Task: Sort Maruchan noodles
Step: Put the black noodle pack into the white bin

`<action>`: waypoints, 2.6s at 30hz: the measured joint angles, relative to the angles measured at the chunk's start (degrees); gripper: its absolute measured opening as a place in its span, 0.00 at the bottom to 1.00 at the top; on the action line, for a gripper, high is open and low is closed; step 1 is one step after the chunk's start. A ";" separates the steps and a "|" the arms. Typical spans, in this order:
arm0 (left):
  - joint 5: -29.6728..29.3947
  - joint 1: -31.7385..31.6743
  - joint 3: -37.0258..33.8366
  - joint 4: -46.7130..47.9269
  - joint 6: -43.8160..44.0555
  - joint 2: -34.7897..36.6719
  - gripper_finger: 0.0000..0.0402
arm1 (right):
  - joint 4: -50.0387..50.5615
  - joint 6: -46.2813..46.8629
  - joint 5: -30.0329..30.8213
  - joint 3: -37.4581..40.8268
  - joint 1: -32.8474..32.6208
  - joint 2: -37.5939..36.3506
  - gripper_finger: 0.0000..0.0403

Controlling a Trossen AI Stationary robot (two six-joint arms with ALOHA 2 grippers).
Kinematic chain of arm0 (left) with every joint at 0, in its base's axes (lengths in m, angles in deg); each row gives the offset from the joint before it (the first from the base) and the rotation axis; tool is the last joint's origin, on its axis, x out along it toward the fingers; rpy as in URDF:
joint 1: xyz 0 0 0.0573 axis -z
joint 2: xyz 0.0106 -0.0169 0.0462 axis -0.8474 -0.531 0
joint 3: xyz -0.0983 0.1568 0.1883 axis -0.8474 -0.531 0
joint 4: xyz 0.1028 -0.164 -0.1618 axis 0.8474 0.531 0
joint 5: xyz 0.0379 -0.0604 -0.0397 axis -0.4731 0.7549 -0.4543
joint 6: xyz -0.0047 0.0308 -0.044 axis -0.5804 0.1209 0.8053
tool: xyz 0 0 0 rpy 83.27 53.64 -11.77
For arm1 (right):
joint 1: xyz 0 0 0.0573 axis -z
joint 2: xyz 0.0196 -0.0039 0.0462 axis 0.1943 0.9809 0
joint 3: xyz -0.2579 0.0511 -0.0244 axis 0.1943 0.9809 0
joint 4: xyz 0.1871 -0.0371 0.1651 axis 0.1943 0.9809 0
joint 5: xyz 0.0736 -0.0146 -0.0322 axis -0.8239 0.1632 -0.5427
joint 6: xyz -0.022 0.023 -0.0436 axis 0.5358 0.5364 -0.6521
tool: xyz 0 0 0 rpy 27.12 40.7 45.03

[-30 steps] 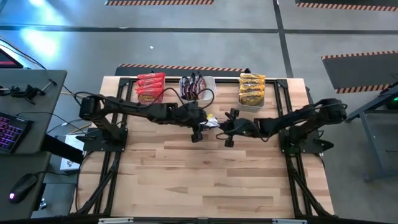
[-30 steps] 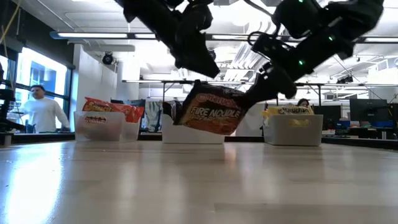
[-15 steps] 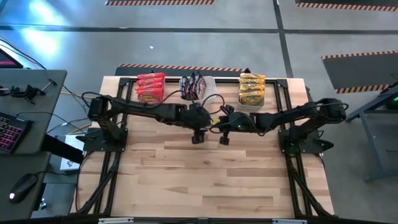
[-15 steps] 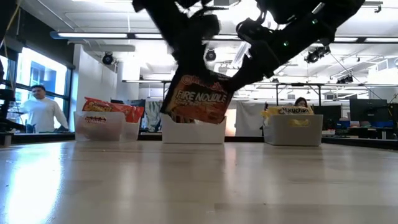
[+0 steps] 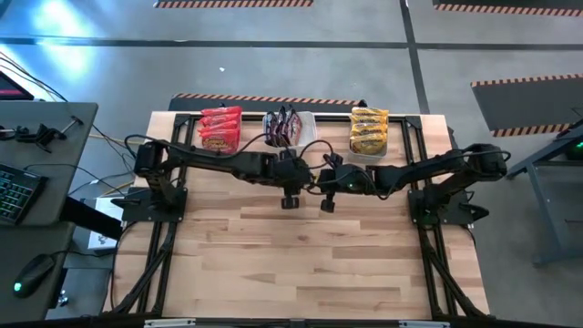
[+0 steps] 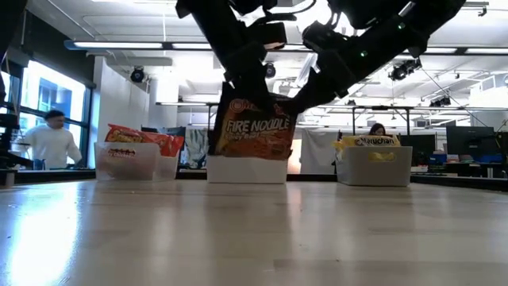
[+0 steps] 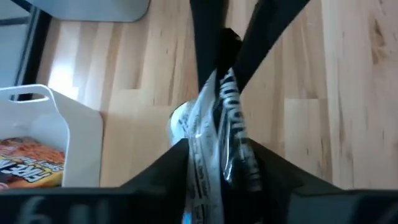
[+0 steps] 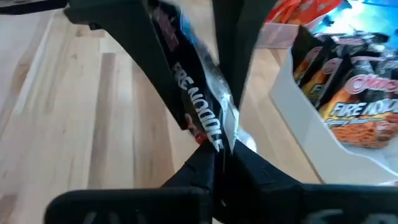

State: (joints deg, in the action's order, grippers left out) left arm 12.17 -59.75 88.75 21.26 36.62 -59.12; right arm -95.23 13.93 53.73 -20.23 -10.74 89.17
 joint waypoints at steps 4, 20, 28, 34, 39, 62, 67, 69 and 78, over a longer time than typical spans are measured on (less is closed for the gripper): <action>3.89 -1.38 -0.07 0.84 -0.08 0.01 0.18 | -0.48 0.01 2.35 0.00 -0.11 -0.02 0.13; 8.90 -12.76 5.13 1.20 16.61 0.48 0.09 | 27.29 9.63 20.90 0.29 -1.01 -19.73 0.30; 6.50 -22.92 9.48 -4.50 29.85 0.52 0.08 | 30.53 17.26 25.61 8.31 -0.74 -31.46 0.06; 4.42 -24.93 9.57 -11.12 38.68 -1.06 0.08 | 29.75 16.31 24.14 9.22 0.31 -36.93 0.04; 3.87 -24.39 9.55 -14.57 44.78 -5.43 0.08 | 30.27 16.46 23.68 9.16 0.26 -37.79 0.02; -5.45 -25.98 9.53 -11.38 50.60 -6.76 0.08 | 30.45 16.36 22.56 9.16 0.26 -37.73 0.00; -3.68 -25.38 9.49 -11.02 51.57 -8.83 0.09 | 30.46 16.41 22.34 9.16 0.26 -37.70 0.00; -3.70 -25.04 9.51 -11.05 51.62 -9.58 0.09 | 30.46 16.42 22.34 9.16 0.26 -37.70 0.00; -7.04 -24.89 9.53 -10.64 51.53 -9.42 0.09 | 30.45 16.34 21.88 9.16 0.26 -37.70 0.00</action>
State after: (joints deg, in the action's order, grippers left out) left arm 5.13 -84.65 98.28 10.62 88.15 -68.54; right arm -64.78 30.27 75.61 -11.07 -10.47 51.47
